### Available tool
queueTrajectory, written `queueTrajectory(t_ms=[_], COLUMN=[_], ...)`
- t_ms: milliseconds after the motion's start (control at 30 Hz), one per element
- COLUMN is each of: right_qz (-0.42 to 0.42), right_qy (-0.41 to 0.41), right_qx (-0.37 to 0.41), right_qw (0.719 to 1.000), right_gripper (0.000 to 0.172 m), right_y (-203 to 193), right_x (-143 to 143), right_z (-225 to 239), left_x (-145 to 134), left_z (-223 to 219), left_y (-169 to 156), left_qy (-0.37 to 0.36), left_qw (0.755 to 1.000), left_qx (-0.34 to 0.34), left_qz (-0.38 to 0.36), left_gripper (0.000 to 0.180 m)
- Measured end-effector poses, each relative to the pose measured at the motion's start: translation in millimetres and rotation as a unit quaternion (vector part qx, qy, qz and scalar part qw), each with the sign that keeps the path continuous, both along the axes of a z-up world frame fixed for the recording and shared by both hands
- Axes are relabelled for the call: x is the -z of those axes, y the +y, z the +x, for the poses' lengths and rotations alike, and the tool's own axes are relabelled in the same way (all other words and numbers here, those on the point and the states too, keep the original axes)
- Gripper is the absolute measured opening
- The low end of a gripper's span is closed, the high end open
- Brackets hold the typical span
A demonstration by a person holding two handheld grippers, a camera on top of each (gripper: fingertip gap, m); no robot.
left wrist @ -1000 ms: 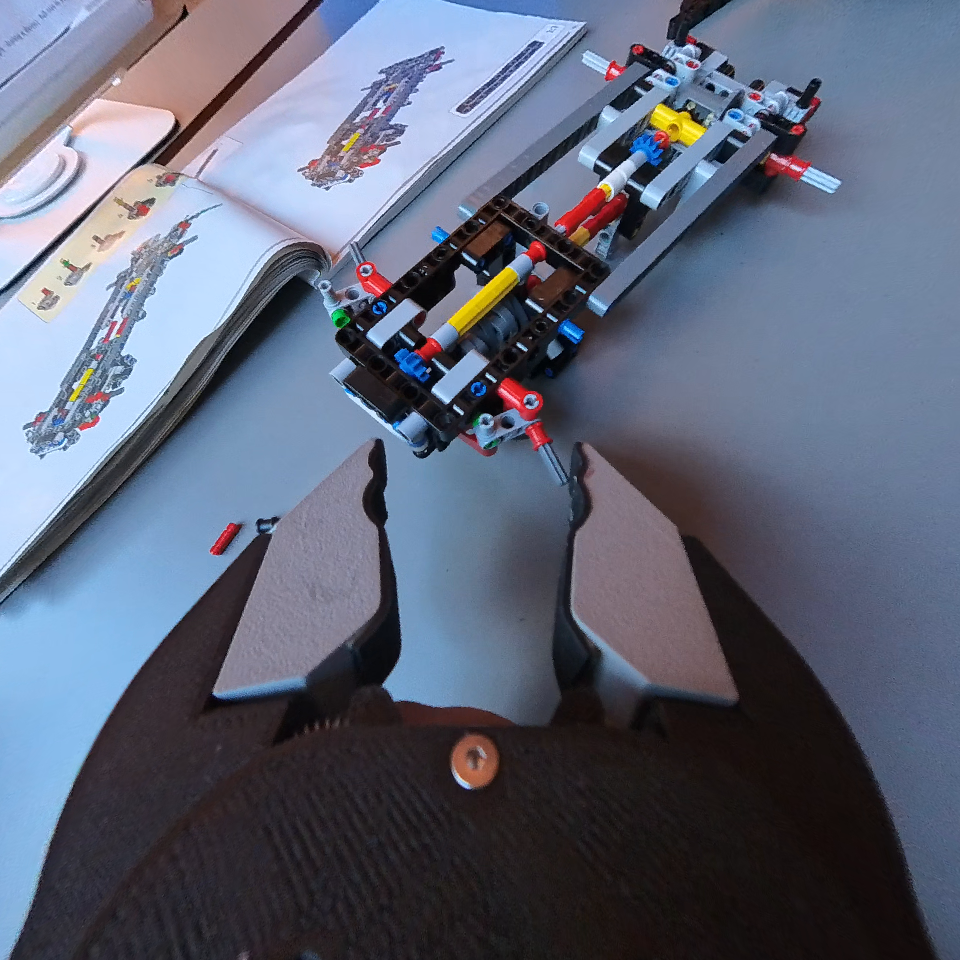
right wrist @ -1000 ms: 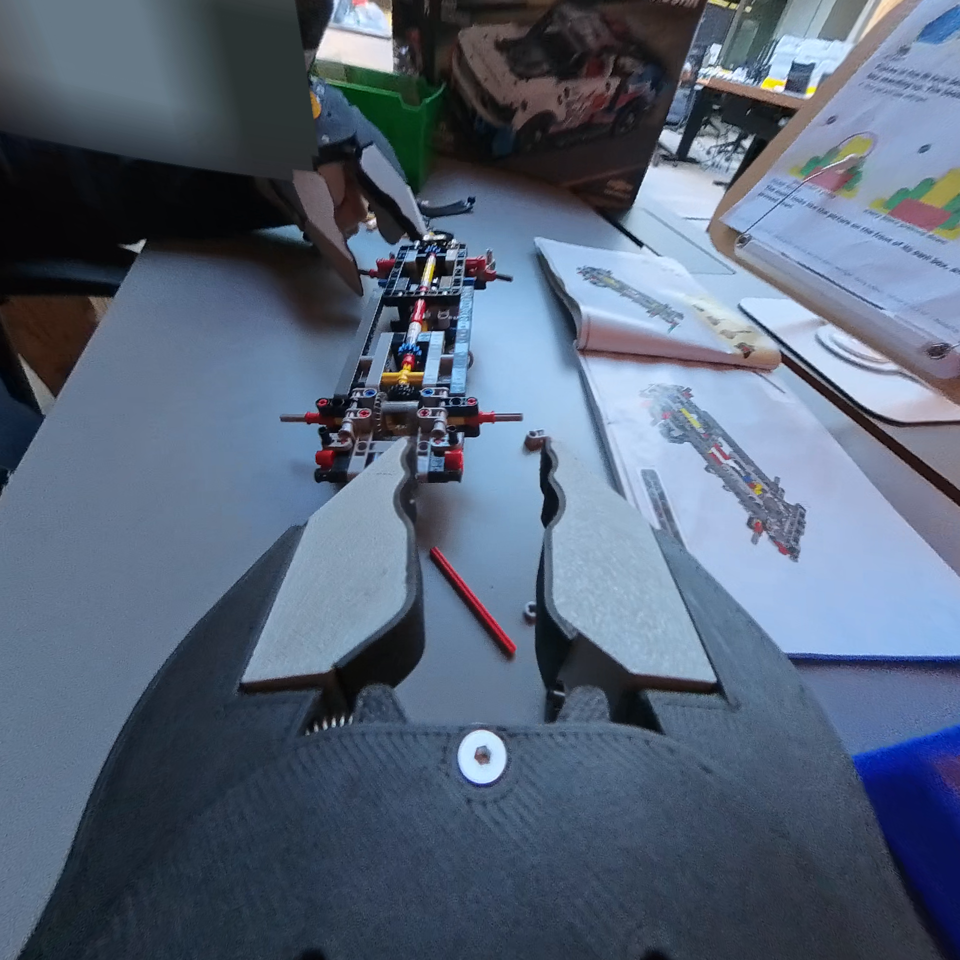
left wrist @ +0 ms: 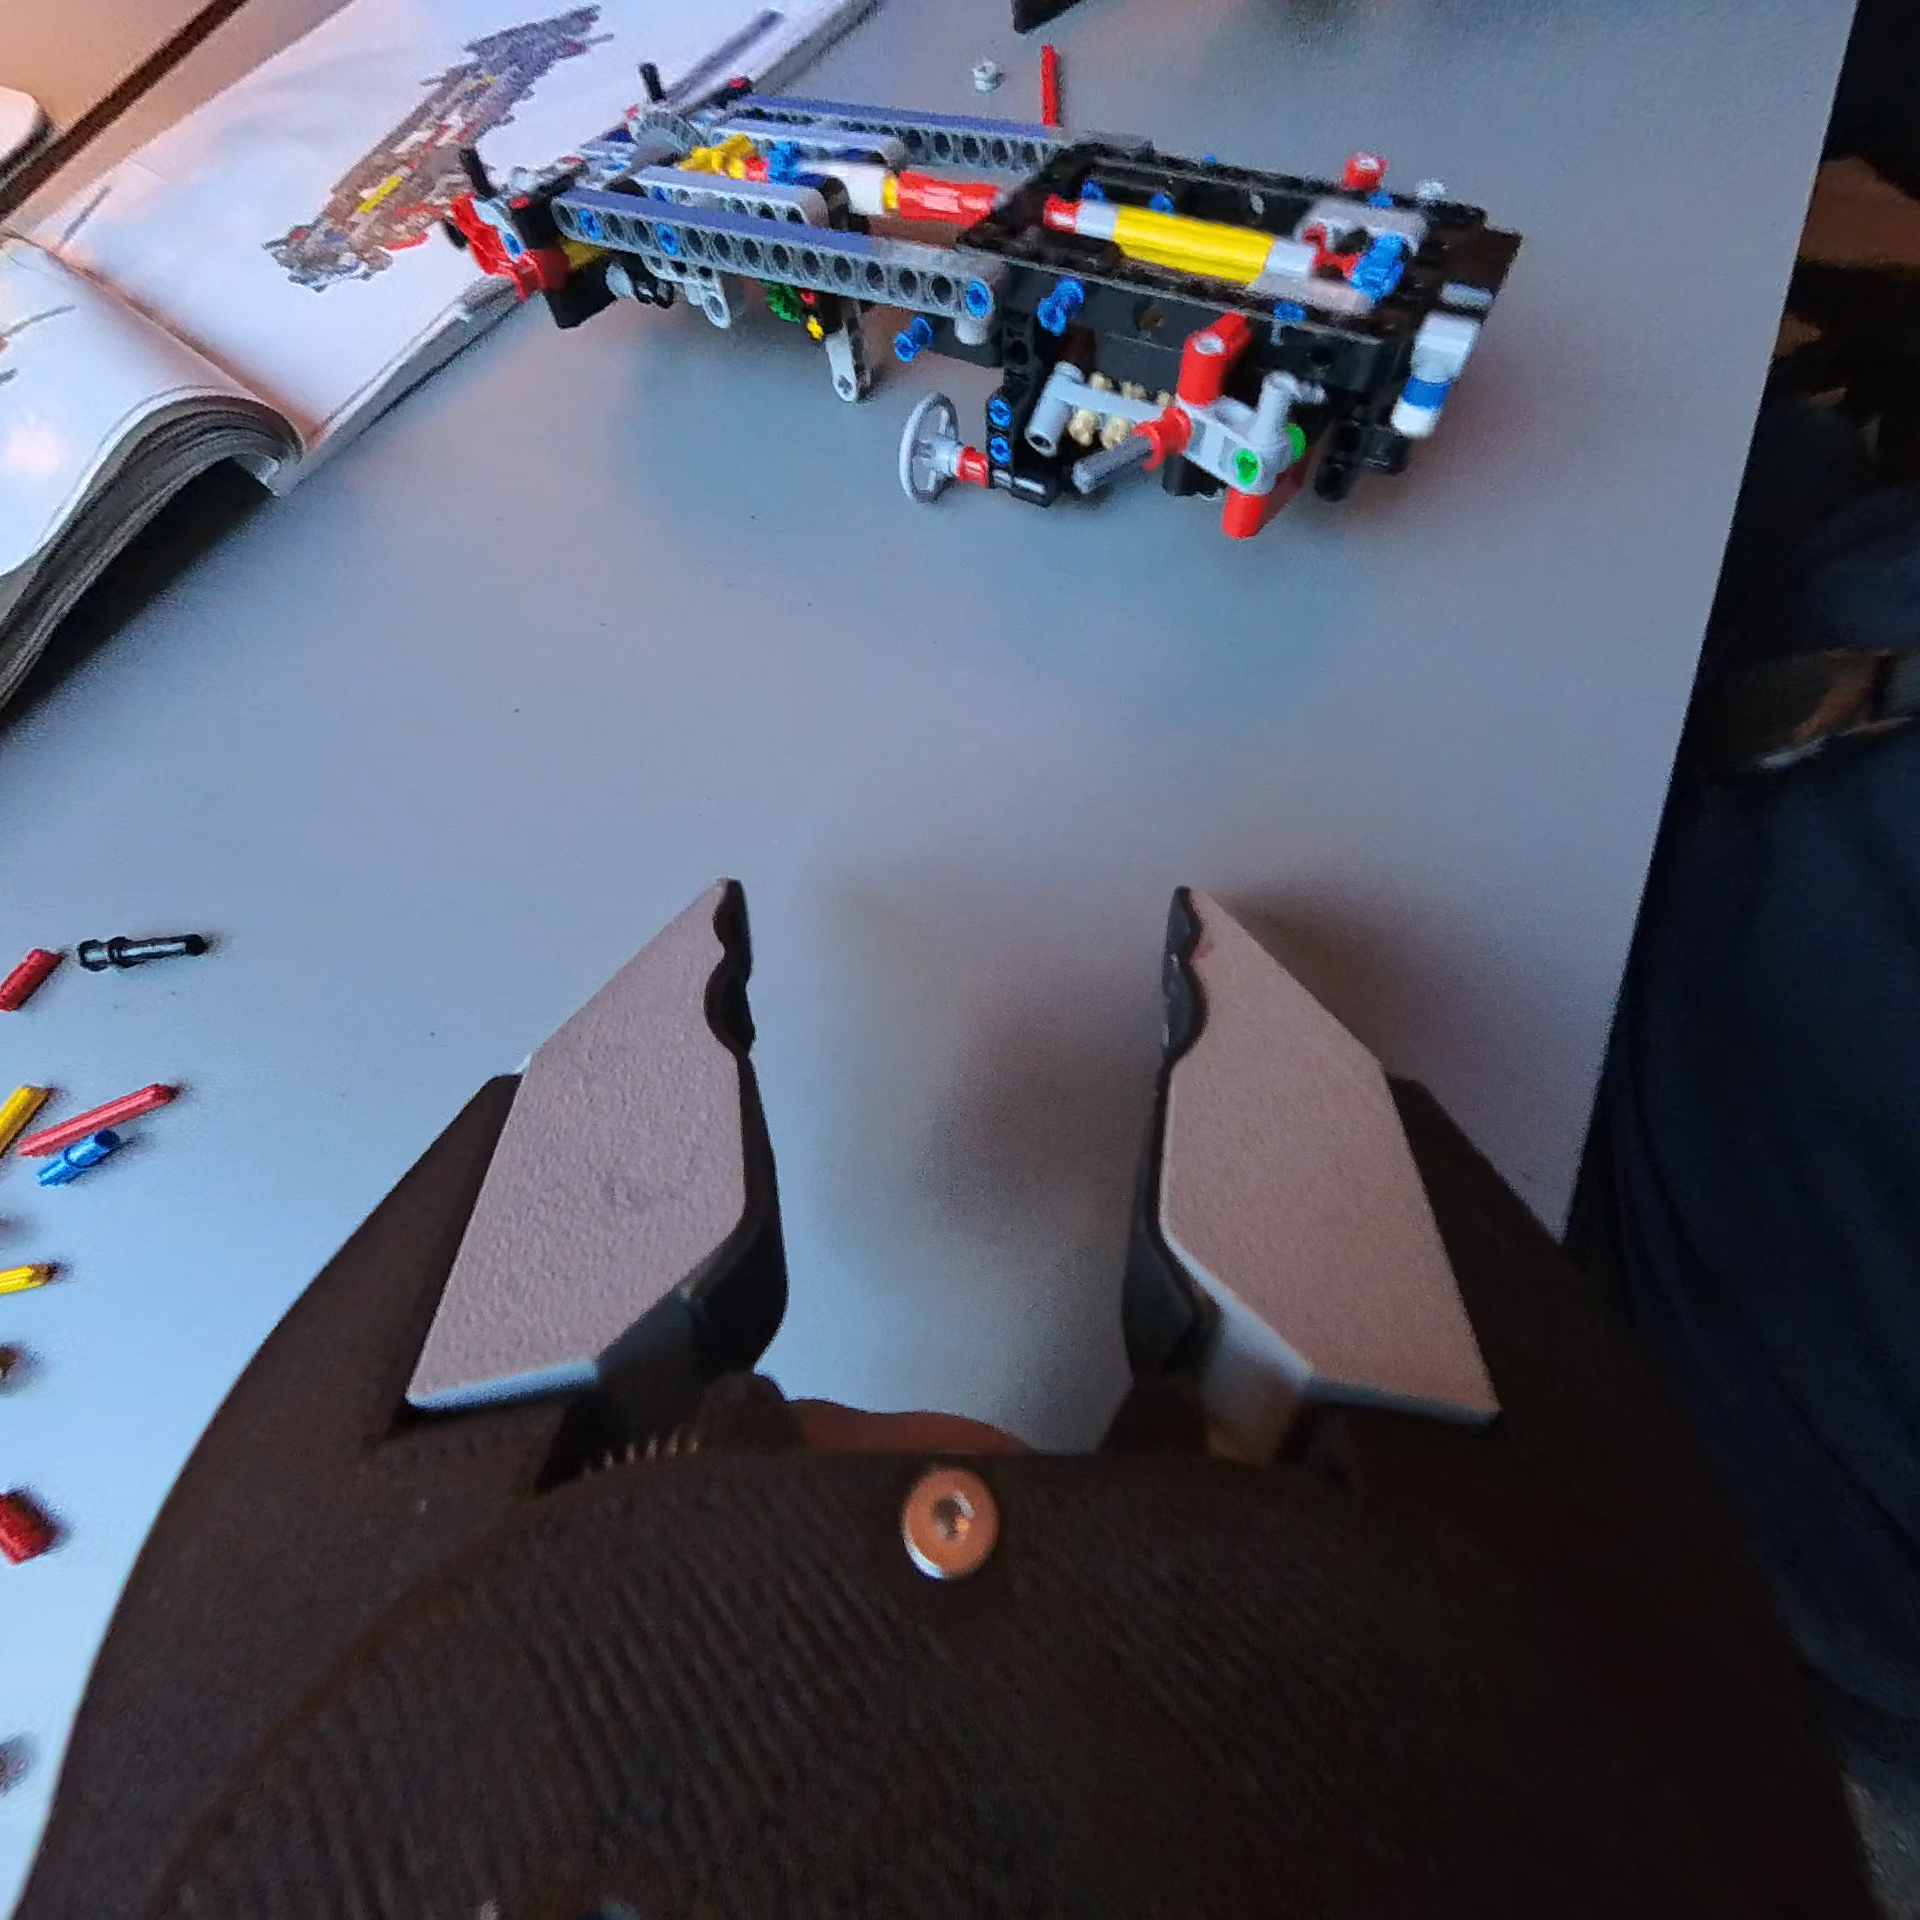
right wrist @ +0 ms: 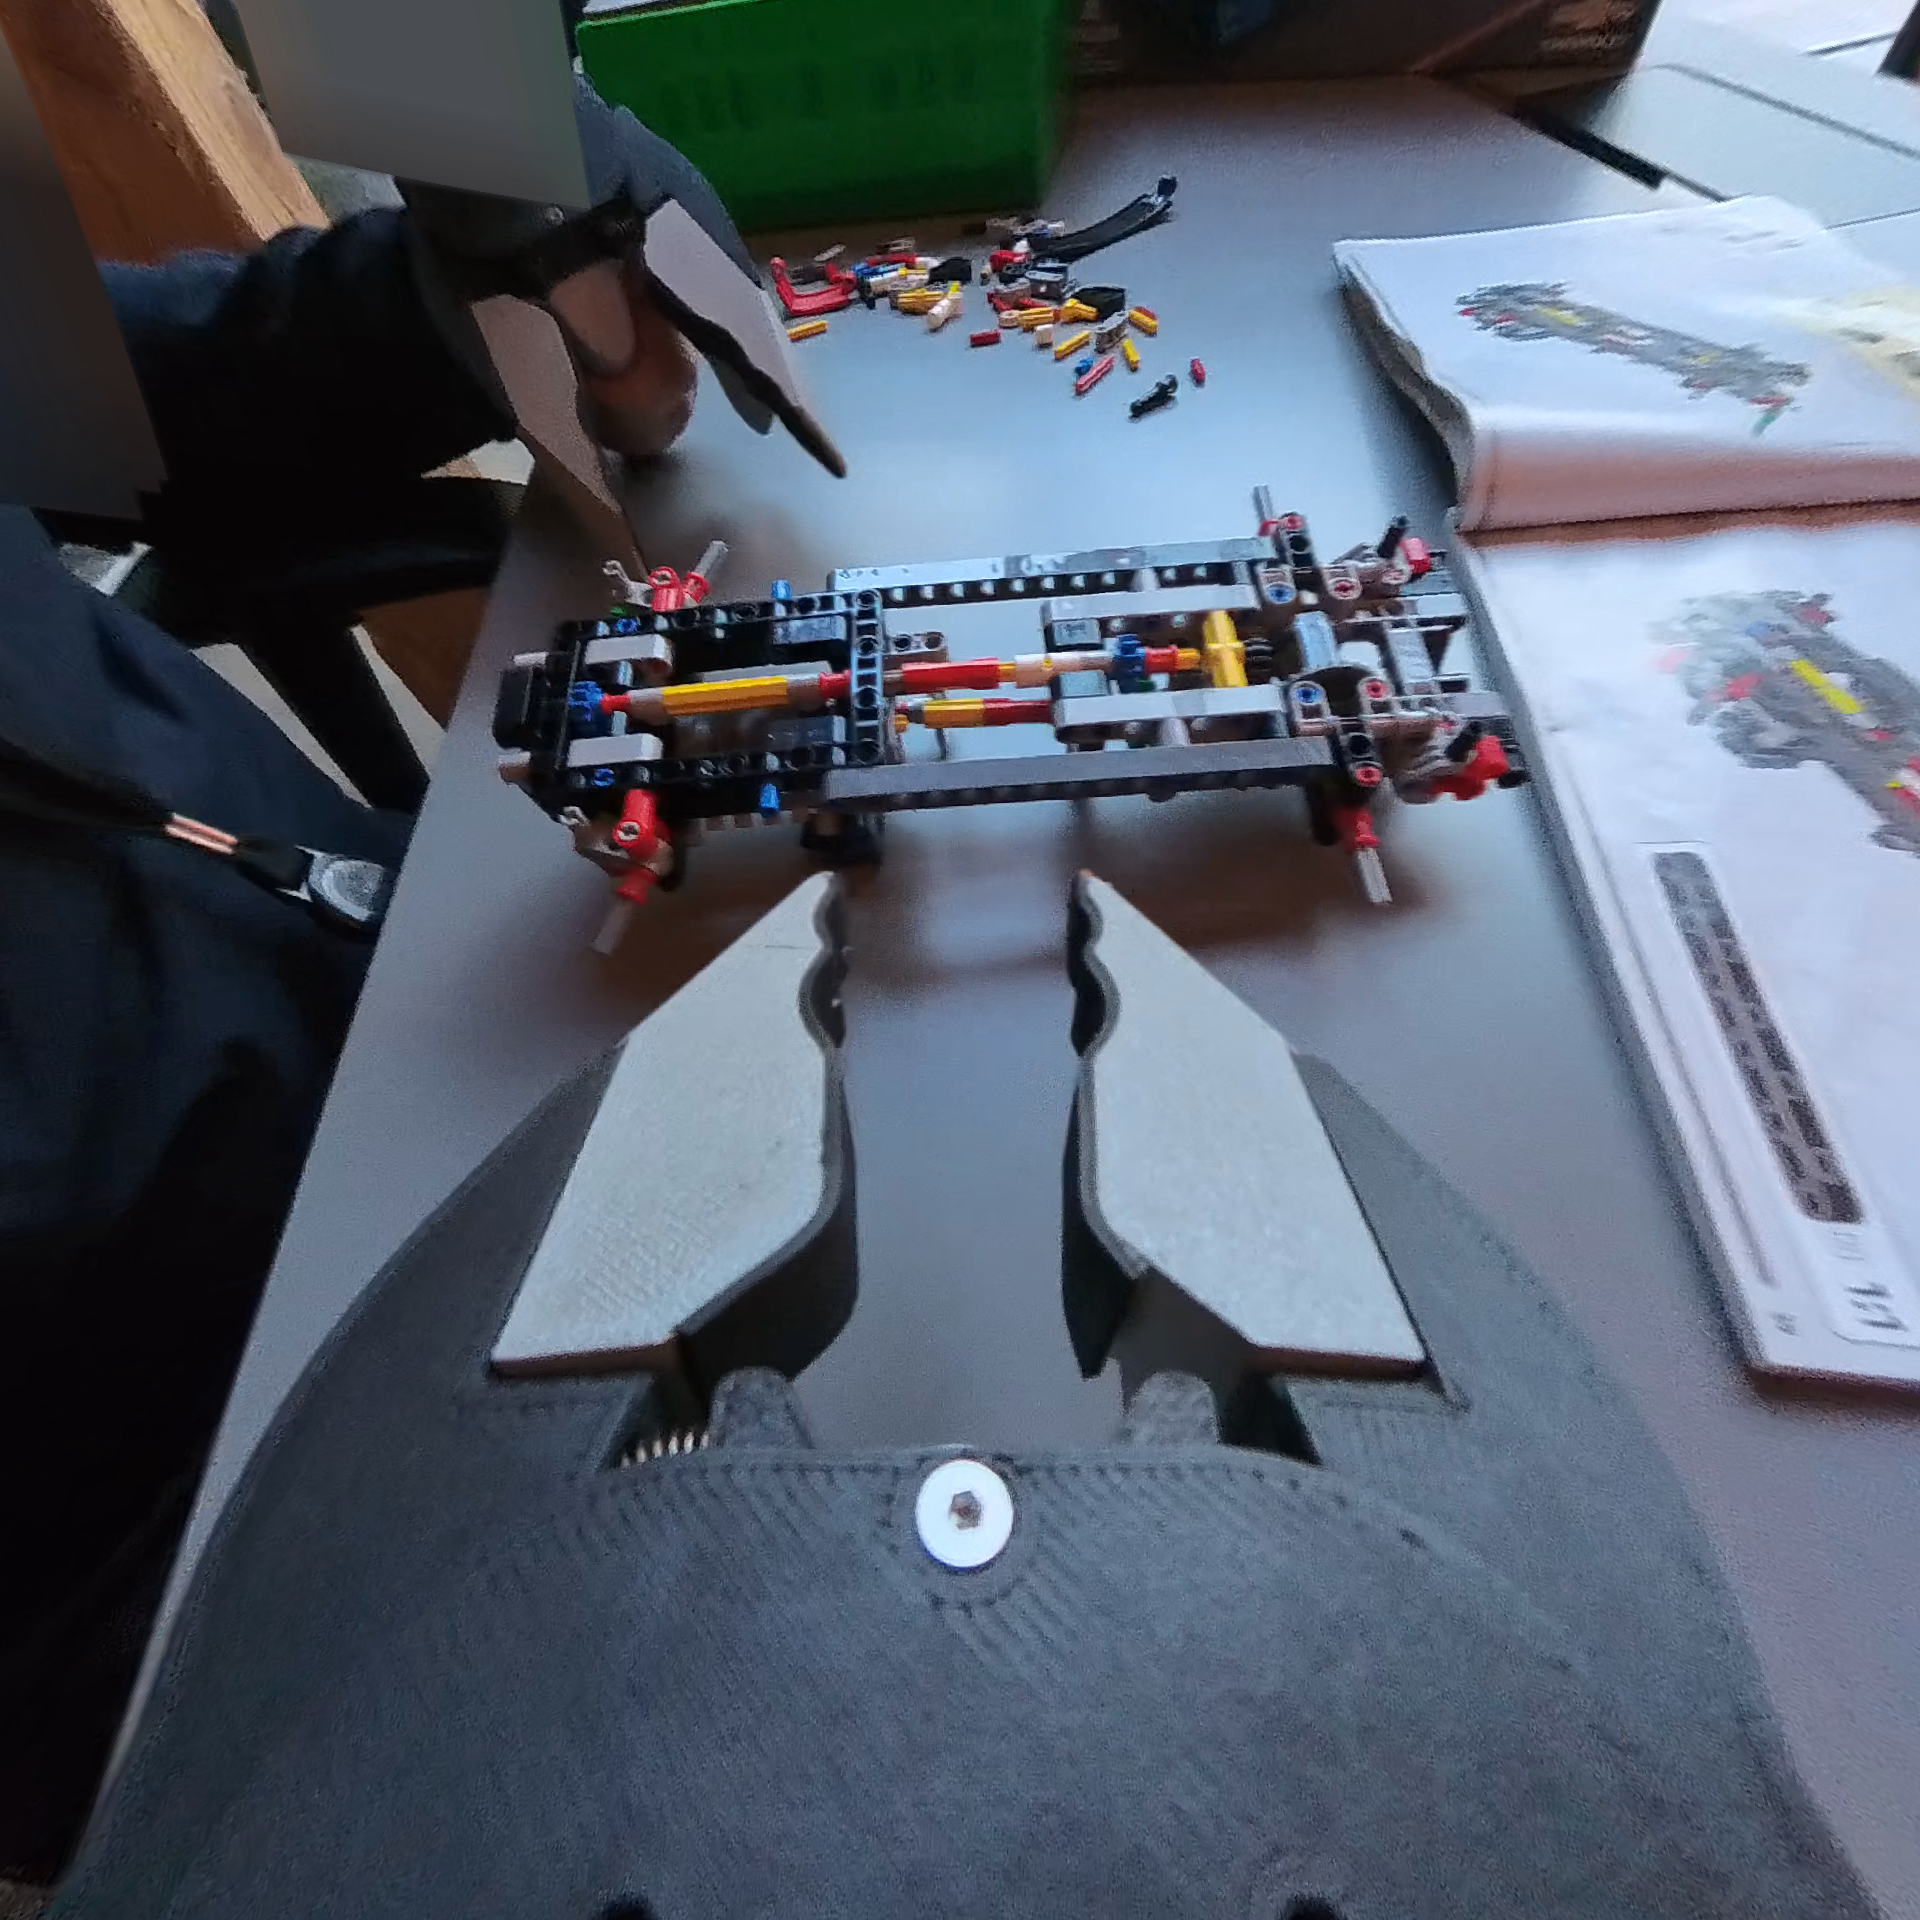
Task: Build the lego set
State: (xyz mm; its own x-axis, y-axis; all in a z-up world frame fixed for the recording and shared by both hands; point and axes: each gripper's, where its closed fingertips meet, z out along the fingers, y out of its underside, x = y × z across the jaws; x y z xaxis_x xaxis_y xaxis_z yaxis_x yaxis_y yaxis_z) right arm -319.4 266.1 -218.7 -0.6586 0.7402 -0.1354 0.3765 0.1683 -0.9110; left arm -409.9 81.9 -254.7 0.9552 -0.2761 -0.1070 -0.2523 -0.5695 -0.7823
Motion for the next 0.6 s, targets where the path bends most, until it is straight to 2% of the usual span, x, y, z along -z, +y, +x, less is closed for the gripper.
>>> queueTrajectory(t_ms=[67,133,200,267,333,367,433,500,533,600], right_qz=[-0.020,-0.044,-0.071,-0.115,-0.160,-0.172,-0.161,-0.127,-0.106,-0.086], right_qy=[-0.016,-0.051,-0.101,-0.157,-0.201,-0.206,-0.175,-0.125,-0.097,-0.066], right_qx=[0.008,0.031,0.048,0.050,0.042,0.042,0.048,0.062,0.071,0.089], right_qw=[1.000,0.997,0.991,0.980,0.966,0.962,0.970,0.982,0.987,0.990], right_gripper=[0.050,0.054,0.054,0.043,0.056,0.058,0.043,0.033,0.027,0.024], right_y=[-10,-15,-20,-30,-43,-49,-62,-76,-82,-98], right_x=[0,3,11,20,23,21,13,-1,-8,-13], right_z=[-3,-13,-23,-31,-35,-37,-41,-45,-48,-54], left_x=[-7,-17,-25,-29,-33,-32,-25,-18,-15,-19], left_z=[3,16,25,30,38,46,61,58,51,41], left_y=[10,23,39,57,71,76,75,74,74,71], left_qy=[-0.038,-0.093,-0.117,-0.129,-0.169,-0.204,-0.263,-0.265,-0.257,-0.282], left_qw=[0.999,0.995,0.992,0.991,0.985,0.978,0.959,0.956,0.959,0.954], left_qx=[-0.023,-0.022,-0.021,-0.011,0.015,0.036,0.088,0.095,0.088,0.074], left_qz=[0.017,0.031,0.042,0.038,0.016,-0.003,-0.060,-0.080,-0.076,-0.067], left_gripper=[0.080,0.083,0.084,0.088,0.096,0.093,0.082,0.071,0.079,0.077])
